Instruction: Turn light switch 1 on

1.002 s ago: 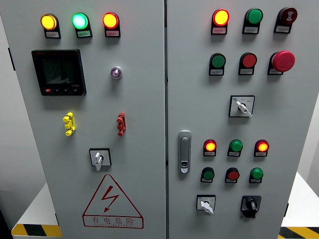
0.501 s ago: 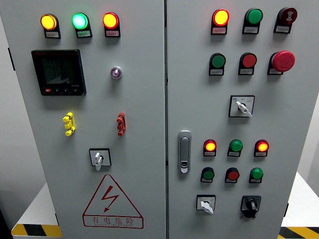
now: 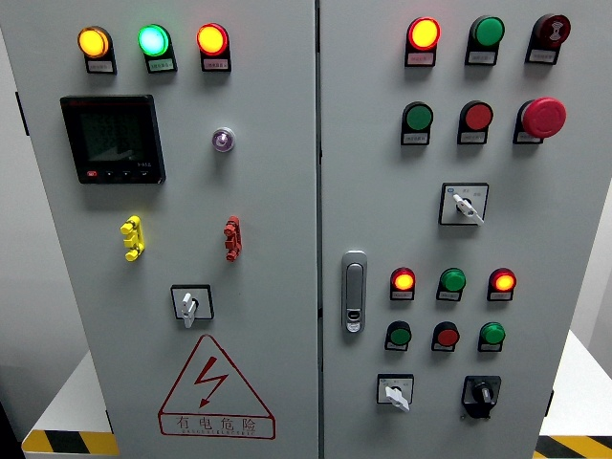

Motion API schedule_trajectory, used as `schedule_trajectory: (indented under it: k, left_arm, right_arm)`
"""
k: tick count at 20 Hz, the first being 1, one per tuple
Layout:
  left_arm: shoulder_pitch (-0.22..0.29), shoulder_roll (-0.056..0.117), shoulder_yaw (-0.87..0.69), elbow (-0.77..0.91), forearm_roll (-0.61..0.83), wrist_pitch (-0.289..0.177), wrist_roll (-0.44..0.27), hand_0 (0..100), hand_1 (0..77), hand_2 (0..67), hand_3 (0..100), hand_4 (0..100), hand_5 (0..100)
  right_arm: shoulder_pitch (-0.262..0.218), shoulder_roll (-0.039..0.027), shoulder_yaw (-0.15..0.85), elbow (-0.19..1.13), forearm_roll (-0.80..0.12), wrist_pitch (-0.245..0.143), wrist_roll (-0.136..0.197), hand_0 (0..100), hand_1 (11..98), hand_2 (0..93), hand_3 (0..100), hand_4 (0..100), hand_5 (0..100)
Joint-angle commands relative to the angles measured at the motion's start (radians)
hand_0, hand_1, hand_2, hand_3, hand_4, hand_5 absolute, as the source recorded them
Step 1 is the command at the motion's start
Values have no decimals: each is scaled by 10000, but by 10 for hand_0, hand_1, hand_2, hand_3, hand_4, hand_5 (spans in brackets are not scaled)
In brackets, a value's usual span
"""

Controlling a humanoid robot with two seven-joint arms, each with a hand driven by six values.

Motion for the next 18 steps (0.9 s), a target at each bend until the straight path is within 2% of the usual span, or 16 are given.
schedule_trajectory:
  k: [1, 3, 5, 7, 8, 12, 16, 18]
  left_arm:
    - [-1, -72, -2005, -611, 2038, -12, -41, 0, 189, 0, 0, 0, 0]
    - [14, -103, -2639, -1195, 2840, -12, -301, 0, 209, 0, 0, 0, 0]
    - [14, -119, -2716, -1655, 2858, -12, -455, 0, 217, 0, 0, 0, 0]
    - [14, -134, -2854, -2435, 2812, -12, -989, 0, 230, 1, 0, 0, 0]
    - [14, -134, -2946, -2774, 2812, -12, -1311, 0, 238, 16, 0, 0, 45]
    - [60, -134, -2947, -4597, 2797, -12, -1973, 0, 275, 77, 61, 176, 125]
    - [76, -149, -2932, -6225, 2766, -12, -2005, 0, 295, 111, 113, 266, 196]
    - [76, -165, -2901, -7130, 2629, -89, -2005, 0, 306, 131, 182, 349, 276]
  right_arm:
    - [-1, 0, 0, 0, 0, 0, -10, 0, 226, 0, 109, 230, 146]
    - [-1, 0, 0, 0, 0, 0, 5, 0, 226, 0, 109, 230, 146]
    - [-1, 0, 0, 0, 0, 0, -10, 0, 225, 0, 110, 230, 146]
    - [-1, 0, 0, 0, 0, 0, 5, 0, 225, 0, 110, 230, 146]
    - [-1, 0, 0, 0, 0, 0, 5, 0, 225, 0, 110, 230, 146]
    - [-1, 0, 0, 0, 0, 0, 5, 0, 225, 0, 110, 230, 146]
    - [-1, 0, 0, 0, 0, 0, 5, 0, 225, 0, 110, 230, 146]
    - [-1, 0, 0, 0, 0, 0, 5, 0, 225, 0, 110, 230, 146]
